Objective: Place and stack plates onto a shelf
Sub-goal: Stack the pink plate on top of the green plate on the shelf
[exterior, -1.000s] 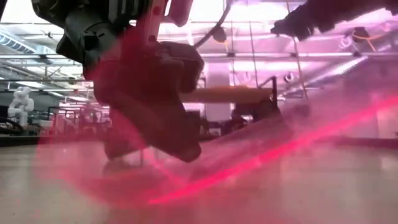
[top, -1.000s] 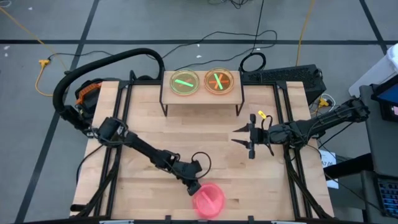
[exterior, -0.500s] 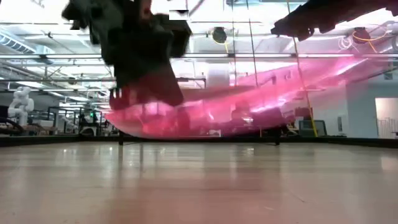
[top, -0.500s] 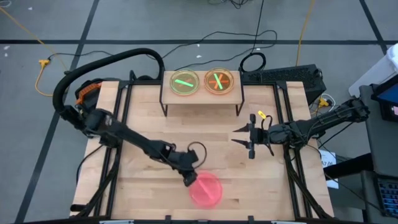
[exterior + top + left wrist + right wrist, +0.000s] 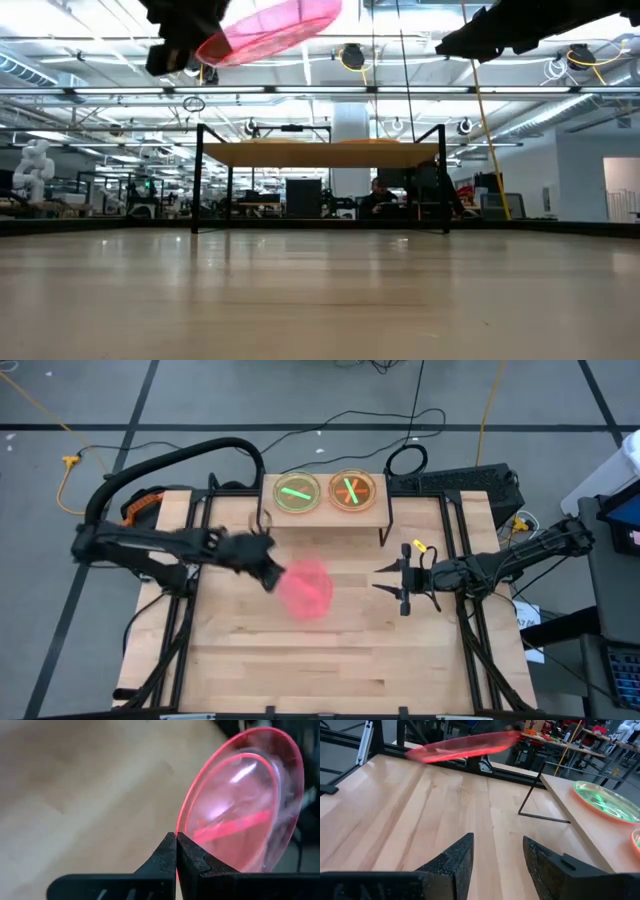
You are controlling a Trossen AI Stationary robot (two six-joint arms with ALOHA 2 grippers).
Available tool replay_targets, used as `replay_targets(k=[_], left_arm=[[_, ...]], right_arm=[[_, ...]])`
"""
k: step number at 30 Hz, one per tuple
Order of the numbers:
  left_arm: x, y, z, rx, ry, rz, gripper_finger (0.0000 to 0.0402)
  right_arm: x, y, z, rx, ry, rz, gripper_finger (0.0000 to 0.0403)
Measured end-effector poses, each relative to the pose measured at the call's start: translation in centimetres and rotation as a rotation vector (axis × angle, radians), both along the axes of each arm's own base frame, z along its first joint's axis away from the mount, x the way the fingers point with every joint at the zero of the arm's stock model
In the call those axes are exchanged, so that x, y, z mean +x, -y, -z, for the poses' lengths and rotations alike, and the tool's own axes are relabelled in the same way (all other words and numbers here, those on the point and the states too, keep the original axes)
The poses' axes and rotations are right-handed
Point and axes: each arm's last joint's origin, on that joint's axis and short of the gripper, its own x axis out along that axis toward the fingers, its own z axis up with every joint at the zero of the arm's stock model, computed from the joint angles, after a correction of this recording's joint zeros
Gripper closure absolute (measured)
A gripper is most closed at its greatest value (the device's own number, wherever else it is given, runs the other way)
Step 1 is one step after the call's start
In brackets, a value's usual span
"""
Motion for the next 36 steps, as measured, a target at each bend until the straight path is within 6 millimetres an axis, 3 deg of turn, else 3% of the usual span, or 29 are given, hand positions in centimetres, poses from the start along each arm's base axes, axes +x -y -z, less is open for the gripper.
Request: replay_targets(k=[7, 13, 21, 26, 36], left_arm=[[-4.7, -5.2, -3.6, 0.03, 0.156, -0.277, 0.0401], [-6.6, -8.8, -3.9, 0.001, 0.172, -0.437, 0.0401], [-6.0, -14.7, -2.0, -0.14, 0.165, -0.537, 0.0401], [-5.0, -17.3, -1.2, -0.203, 0.239, -0.57, 0.0401], [-4.5, -19.4, -0.3, -0.202, 0.259, -0.616, 0.0401]], right_arm=[[0.0, 0.0, 0.0, 0.002, 0.002, 0.0, 0.0248], [0.0, 0.0, 0.0, 0.002, 0.002, 0.0, 0.0248], [0.0, 0.0, 0.0, 0.002, 0.001, 0.0, 0.0248], [0.0, 0.0, 0.0, 0.002, 0.001, 0.0, 0.0248], [0.0, 0.0, 0.0, 0.002, 0.001, 0.0, 0.0248]])
